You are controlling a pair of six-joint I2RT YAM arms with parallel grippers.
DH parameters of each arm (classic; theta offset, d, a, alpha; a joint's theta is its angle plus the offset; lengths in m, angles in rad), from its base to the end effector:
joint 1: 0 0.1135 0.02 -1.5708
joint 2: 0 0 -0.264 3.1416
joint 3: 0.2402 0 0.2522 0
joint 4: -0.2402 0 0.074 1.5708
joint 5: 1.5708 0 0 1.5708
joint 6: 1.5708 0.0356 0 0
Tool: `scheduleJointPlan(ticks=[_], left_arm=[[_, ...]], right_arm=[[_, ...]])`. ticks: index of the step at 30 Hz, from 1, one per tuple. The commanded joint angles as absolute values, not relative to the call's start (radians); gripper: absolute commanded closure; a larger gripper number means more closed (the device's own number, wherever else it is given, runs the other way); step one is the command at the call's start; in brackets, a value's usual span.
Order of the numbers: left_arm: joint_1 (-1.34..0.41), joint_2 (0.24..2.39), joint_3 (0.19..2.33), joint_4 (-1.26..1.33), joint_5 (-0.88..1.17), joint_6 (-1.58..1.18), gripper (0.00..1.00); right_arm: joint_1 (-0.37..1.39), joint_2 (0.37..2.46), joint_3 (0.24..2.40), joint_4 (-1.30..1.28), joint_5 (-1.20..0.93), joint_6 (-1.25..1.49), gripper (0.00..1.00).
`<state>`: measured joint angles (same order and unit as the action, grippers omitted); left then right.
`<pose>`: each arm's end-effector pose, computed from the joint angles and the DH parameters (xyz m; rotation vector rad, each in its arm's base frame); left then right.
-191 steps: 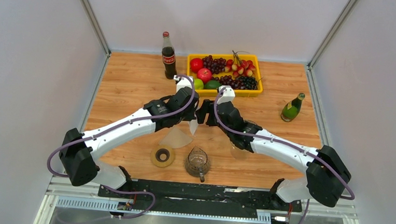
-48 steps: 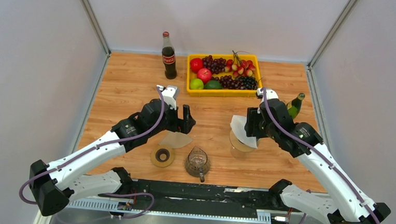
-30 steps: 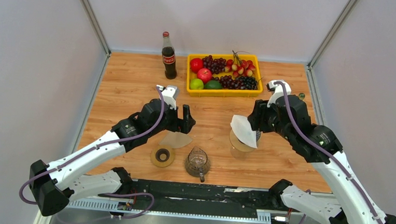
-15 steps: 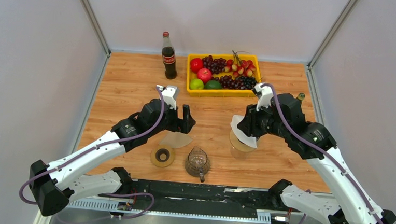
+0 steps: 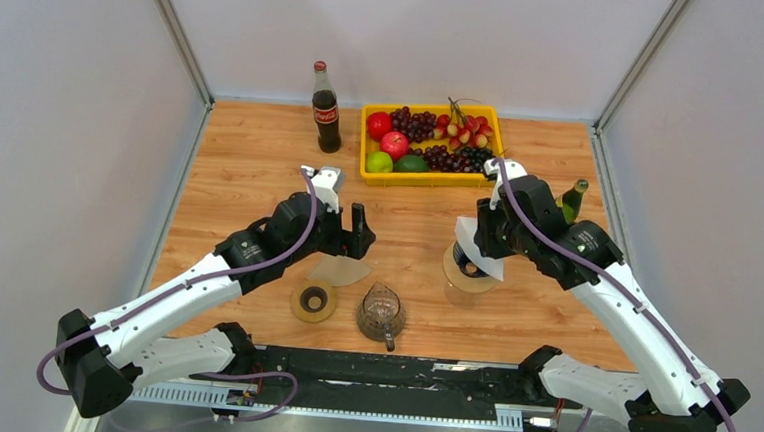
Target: Place the coffee filter in the dripper
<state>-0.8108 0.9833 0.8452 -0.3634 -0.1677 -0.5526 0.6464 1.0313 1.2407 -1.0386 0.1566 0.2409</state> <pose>0.1560 -0.1555 0.3065 0.1691 2.1259 -0.6558 0.1512 0.1071 0.3691 -0.4112 2.3637 0.2303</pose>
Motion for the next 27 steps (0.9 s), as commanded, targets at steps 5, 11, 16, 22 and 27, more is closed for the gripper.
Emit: scheduleJointPlan(ticks=[5, 11, 16, 22, 27], left_arm=[[-0.807, 0.977, 0.842, -0.35, -0.174, -0.55, 0.0], [-0.807, 0.977, 0.841, -0.353, -0.173, -0.545, 0.0], [-0.805, 0.973, 0.841, -0.356, -0.177, -0.543, 0.0], [-0.805, 0.979, 0.842, -0.354, -0.178, -0.541, 0.0], [-0.805, 0.981, 0.842, -0.357, -0.178, -0.539, 0.0]], right_arm=[[0.642, 1.07, 1.215, -1.052, 0.134, 0.221, 0.74], [0.642, 1.093, 1.207, -1.048, 0.117, 0.224, 0.74], [0.643, 1.102, 1.186, -1.046, 0.081, 0.215, 0.7], [0.642, 1.113, 1.176, -1.043, 0.08, 0.215, 0.71], [0.641, 1.139, 1.169, -1.038, 0.08, 0.21, 0.71]])
